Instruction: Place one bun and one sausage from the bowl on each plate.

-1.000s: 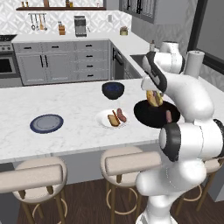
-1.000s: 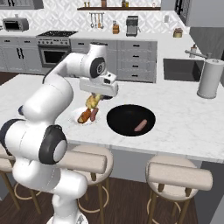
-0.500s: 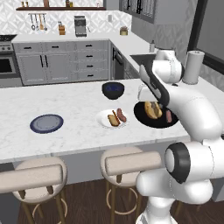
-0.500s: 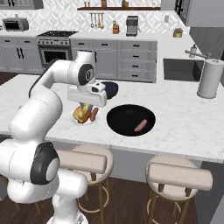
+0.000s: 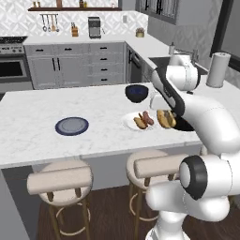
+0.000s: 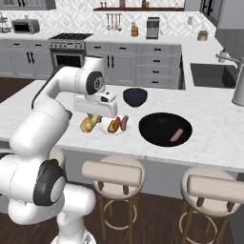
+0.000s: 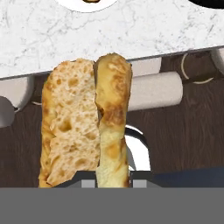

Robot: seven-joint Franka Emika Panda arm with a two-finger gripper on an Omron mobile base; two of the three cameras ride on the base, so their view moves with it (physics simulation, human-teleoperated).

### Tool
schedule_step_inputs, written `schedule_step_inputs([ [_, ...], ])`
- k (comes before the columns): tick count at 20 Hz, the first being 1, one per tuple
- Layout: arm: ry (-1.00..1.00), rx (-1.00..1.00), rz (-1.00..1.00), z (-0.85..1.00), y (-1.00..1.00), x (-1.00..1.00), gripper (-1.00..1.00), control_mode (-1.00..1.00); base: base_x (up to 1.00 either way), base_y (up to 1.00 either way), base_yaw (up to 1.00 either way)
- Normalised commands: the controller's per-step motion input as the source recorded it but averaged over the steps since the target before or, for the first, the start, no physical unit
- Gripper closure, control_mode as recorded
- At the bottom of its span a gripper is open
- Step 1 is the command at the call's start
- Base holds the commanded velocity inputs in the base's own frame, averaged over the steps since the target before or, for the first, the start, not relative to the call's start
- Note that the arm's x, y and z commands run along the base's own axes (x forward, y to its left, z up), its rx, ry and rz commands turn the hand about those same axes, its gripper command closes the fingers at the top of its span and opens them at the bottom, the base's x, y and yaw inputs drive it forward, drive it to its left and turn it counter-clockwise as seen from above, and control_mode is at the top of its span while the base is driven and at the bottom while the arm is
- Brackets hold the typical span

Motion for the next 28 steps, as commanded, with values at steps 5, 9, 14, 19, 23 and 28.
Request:
schedule_step_inputs([
  [5, 0.00, 0.00, 0.00, 0.00, 0.00, 0.00, 1.00, 1.00, -0.03, 1.00, 0.03],
  [9, 0.00, 0.00, 0.00, 0.00, 0.00, 0.00, 1.00, 1.00, 0.05, 1.00, 0.02],
  [14, 0.00, 0.00, 0.00, 0.00, 0.00, 0.00, 1.00, 1.00, 0.37, 0.51, 0.00],
  [19, 0.00, 0.00, 0.00, 0.00, 0.00, 0.00, 1.00, 1.00, 0.54, 0.00, 0.00],
  [23, 0.02, 0.00, -0.01, 0.00, 0.00, 0.86, 1.00, -1.00, 0.00, 0.00, 0.00],
  [28, 0.04, 0.00, -0.01, -0.12, 0.03, 0.95, 1.00, -1.00, 0.00, 0.00, 0.00],
])
